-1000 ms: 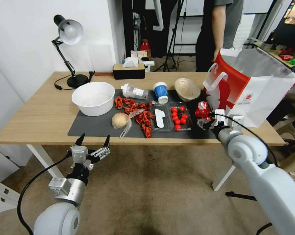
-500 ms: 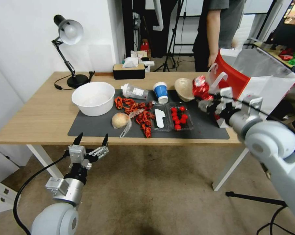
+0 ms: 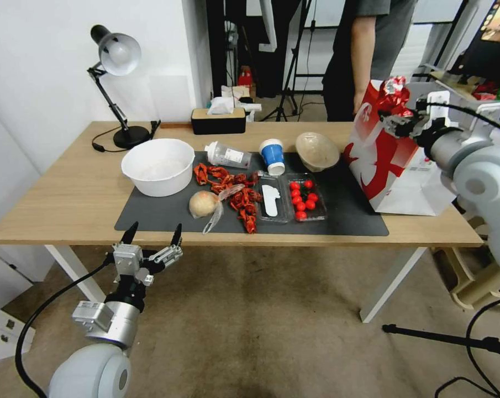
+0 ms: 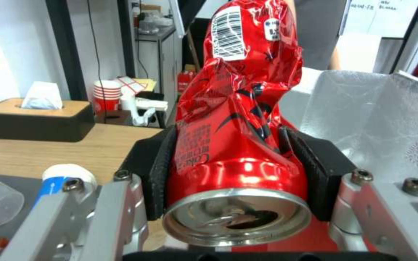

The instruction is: Pick up the trash from the table and place it into the takeout bag.

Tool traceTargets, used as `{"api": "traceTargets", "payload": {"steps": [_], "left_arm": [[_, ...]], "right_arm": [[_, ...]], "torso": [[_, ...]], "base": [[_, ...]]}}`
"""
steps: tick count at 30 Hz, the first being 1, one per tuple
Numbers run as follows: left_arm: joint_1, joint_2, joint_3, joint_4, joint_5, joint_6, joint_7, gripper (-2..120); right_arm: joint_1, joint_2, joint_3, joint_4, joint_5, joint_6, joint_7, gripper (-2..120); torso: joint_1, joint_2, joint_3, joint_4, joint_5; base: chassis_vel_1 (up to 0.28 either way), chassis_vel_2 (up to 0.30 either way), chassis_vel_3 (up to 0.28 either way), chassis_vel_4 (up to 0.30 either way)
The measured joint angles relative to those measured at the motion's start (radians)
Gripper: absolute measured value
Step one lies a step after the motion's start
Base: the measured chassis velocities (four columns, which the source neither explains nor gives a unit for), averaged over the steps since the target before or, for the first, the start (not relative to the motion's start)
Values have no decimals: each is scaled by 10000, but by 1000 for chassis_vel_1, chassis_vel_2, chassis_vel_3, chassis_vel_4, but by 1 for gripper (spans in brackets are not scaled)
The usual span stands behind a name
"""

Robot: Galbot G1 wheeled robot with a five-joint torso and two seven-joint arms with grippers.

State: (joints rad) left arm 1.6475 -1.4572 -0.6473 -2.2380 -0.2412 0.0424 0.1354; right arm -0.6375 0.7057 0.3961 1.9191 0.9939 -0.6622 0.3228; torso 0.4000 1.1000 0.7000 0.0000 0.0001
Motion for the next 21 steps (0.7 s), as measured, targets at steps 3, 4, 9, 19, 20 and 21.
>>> {"api": "traceTargets", "payload": {"steps": [3, 4, 9, 19, 20, 21], "left_arm": [[-3, -20, 30, 21, 3, -14, -6, 100], [-3, -20, 30, 21, 3, -14, -6, 100], [-5, -36, 57, 36, 6, -27, -13, 100], [13, 7, 25, 31, -7, -47, -26, 100], [17, 18, 21, 30, -10, -51, -29, 100], [17, 21, 23, 30, -11, -52, -28, 100]], "right_arm": [[88, -79, -17, -13, 46, 0, -298, 51], [88, -79, -17, -13, 46, 0, -298, 51], [309, -136, -114, -38, 121, 0, -401, 51], [658, -174, -177, -312, 109, 1161, 299, 51], [726, -178, -153, -397, 59, 2500, 606, 51], [734, -197, -141, -457, 25, 2691, 672, 54]], "torso": [[0, 0, 0, -1, 0], [0, 0, 0, -1, 0], [0, 0, 0, 1, -1], [0, -1, 0, -1, 6], [1, 1, -1, 0, -4], [0, 3, -2, 1, -9]], "base": [[0, 0, 0, 0], [0, 0, 0, 0], [0, 0, 0, 0], [0, 0, 0, 0], [0, 0, 0, 0], [0, 0, 0, 0]]}}
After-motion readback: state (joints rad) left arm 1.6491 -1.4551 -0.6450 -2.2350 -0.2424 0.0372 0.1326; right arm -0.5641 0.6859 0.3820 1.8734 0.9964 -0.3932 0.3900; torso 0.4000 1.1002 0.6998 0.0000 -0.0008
